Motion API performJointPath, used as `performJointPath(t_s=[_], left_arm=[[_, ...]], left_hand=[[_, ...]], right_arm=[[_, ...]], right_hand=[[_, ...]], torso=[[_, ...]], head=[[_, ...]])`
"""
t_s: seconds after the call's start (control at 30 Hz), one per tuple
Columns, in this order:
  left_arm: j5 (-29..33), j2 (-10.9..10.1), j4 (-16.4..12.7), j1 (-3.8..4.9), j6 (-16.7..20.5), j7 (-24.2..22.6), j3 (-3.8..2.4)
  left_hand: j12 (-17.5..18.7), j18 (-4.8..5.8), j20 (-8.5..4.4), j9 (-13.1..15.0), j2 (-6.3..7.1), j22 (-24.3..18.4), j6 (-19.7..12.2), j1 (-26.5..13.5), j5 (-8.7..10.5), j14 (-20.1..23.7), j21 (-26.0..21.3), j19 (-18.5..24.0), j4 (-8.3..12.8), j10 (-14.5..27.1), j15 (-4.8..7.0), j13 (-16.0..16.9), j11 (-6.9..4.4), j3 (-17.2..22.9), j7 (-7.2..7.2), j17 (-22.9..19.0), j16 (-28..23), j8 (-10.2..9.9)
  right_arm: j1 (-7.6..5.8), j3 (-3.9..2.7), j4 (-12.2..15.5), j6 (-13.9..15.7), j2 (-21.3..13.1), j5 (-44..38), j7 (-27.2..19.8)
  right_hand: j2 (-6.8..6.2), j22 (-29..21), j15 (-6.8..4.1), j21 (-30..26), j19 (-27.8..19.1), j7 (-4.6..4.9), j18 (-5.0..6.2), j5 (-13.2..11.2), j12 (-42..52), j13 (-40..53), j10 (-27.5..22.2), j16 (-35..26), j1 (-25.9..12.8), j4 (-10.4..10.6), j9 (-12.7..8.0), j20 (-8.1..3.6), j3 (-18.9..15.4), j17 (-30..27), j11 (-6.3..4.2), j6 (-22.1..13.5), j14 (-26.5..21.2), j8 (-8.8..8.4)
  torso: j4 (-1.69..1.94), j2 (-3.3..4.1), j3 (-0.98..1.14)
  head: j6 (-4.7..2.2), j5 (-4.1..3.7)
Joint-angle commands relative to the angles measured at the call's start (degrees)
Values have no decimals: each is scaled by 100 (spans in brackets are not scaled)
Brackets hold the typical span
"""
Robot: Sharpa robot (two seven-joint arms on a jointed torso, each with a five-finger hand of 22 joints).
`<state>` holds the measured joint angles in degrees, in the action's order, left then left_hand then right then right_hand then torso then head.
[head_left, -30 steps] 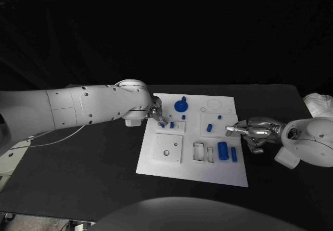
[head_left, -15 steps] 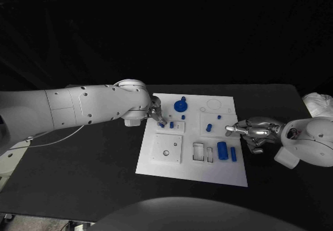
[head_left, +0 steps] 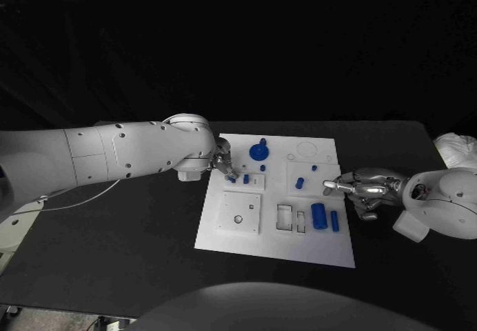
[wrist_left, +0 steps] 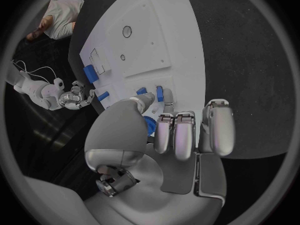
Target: Assemble the parts on the task board
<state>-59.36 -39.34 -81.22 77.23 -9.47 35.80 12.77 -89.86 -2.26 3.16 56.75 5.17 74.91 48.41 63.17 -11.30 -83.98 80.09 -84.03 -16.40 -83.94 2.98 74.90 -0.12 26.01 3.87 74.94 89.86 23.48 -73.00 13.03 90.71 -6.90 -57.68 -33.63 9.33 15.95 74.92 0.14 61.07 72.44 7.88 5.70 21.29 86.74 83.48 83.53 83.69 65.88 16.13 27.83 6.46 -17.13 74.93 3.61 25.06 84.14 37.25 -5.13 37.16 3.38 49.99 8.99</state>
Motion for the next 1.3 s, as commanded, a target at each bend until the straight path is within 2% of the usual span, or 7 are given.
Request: performJointPath(t_s=[0.03,0.23,0.4,0.77,0.97,1.07,1.3], left_arm=[[30,0,-16,7,-99,3,-5],[30,3,-2,7,-97,4,-5],[30,6,1,7,-67,4,-5],[34,-11,-36,14,128,1,-6],[35,-90,-149,119,230,14,-13],[35,-135,-212,161,288,23,-30],[-54,-221,-378,196,453,76,-11]], left_hand=[[-14,-1,3,-8,90,1211,-29,139,-11,-602,-12,-131,11,-606,24,1510,-23,235,-18,1506,14,24],[-14,-1,-14,4,296,1212,-6,294,18,-602,-11,-132,45,-606,39,1510,-36,786,-35,1506,14,76],[-14,1,-24,51,363,1214,34,342,16,-602,-5,-136,111,-606,52,1510,-60,1083,-56,1506,14,160],[-14,6,-39,127,366,1221,81,368,-6,-602,19,-149,184,-606,74,1510,-87,1297,-89,1506,14,280],[-14,7,-46,154,370,1222,100,328,7,-602,26,-153,172,-606,81,1510,-91,1324,-92,1506,14,325],[-14,8,-46,156,370,1223,102,326,8,-602,27,-154,171,-606,81,1510,-92,1325,-93,1506,14,328],[-14,8,-51,181,312,1222,42,288,-70,-602,26,-155,165,-606,83,1510,-91,1347,-80,1506,14,344]], right_arm=[[7,1,1,-114,6,-10,-2],[8,1,2,-117,5,-10,2],[9,1,2,-124,1,-10,9],[10,1,2,-118,-3,-10,14],[10,1,-2,-106,0,-10,18],[10,1,-6,-102,7,-10,16],[10,1,-9,-81,8,-10,14]], right_hand=[[49,669,-10,-18,-50,10,60,-21,-39,176,3,-19,-6,30,-7,-5,12,851,-49,46,-2,-16],[47,665,-9,-34,-59,11,63,-23,-43,172,-3,-26,-12,29,-7,-4,14,843,-47,57,-8,-13],[47,665,-9,-34,-59,11,63,-23,-43,172,-3,-26,-12,29,-7,-4,14,843,-47,57,-8,-13],[48,661,-9,-50,-69,13,66,-26,-47,166,-11,-34,-18,30,-7,-3,15,835,-46,63,-16,-12],[48,661,-9,-50,-69,13,66,-26,-47,166,-11,-34,-18,30,-7,-3,15,835,-46,63,-16,-12],[48,657,-8,-63,-77,13,69,-27,-52,160,-19,-40,-20,30,-7,-3,17,829,-46,65,-21,-12],[48,656,-8,-66,-78,13,69,-27,-54,157,-22,-44,-21,29,-8,-3,17,826,-46,64,-24,-12]], torso=[[2,1,-1],[1,3,4],[0,0,2],[-1,-4,4],[-5,-9,10],[-7,-4,3],[-11,4,-3]], head=[[1,3],[1,6],[1,10],[1,12],[1,13],[1,11],[1,5]])
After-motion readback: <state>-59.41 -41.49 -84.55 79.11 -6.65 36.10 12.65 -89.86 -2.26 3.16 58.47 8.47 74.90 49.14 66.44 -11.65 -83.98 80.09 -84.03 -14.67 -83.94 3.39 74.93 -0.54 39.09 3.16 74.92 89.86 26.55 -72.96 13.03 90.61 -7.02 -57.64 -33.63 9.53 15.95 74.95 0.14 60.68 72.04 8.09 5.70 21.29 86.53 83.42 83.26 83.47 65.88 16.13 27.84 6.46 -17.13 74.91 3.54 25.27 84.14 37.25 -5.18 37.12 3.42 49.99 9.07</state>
